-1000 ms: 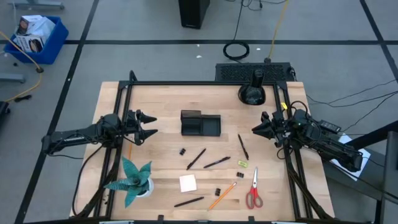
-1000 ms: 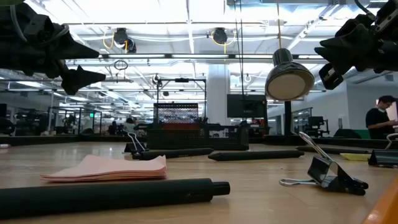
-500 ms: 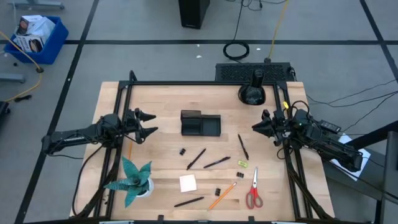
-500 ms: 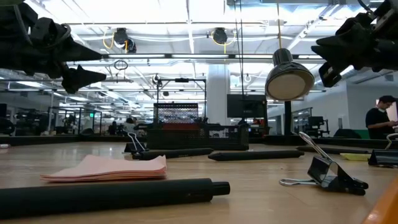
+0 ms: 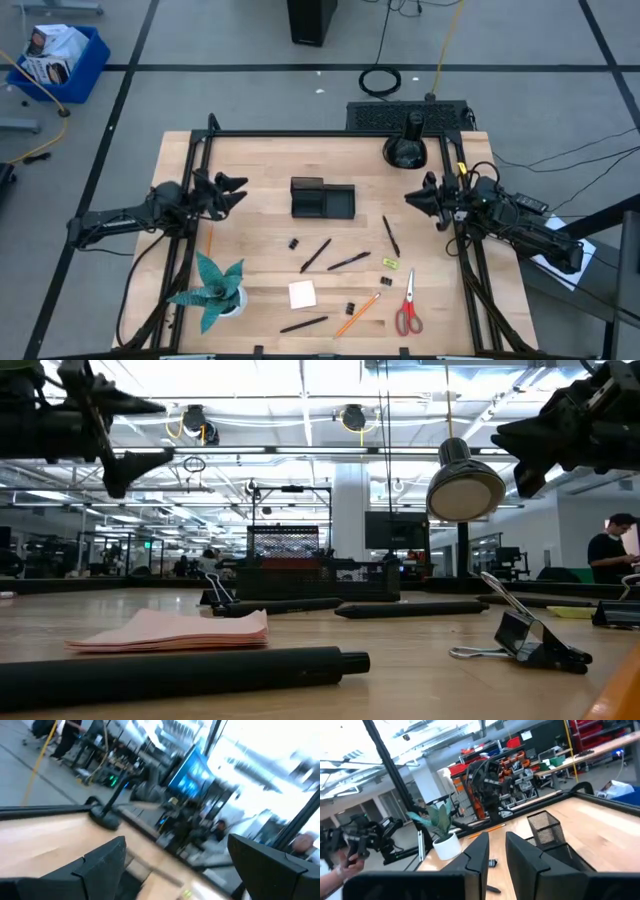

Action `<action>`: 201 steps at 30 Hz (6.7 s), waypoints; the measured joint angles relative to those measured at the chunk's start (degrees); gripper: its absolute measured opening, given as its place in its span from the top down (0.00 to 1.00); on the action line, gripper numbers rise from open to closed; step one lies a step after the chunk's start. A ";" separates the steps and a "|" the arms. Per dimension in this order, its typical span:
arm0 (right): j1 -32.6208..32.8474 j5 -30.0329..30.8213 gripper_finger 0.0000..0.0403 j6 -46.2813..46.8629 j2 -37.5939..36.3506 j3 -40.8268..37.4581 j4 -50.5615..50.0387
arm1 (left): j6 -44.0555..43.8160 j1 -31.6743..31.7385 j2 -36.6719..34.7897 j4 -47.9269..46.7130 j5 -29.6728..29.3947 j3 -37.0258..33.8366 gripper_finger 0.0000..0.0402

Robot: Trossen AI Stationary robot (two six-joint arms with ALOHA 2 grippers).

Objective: Pick and place office supplies into organizer
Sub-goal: Put the black binder clip into the black desk organizer

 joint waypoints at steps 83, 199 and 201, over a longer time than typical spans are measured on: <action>68.19 62.75 0.78 2.52 84.54 50.92 -18.74 | 11.25 -0.02 13.52 -0.86 -2.80 -0.01 0.13; 73.49 59.95 0.74 36.52 113.92 77.89 -72.22 | 10.94 -0.83 13.77 -8.10 1.42 -0.02 0.13; 73.09 60.02 0.74 36.26 113.92 77.89 -72.08 | 10.88 -0.83 13.76 -8.10 1.41 -0.01 0.13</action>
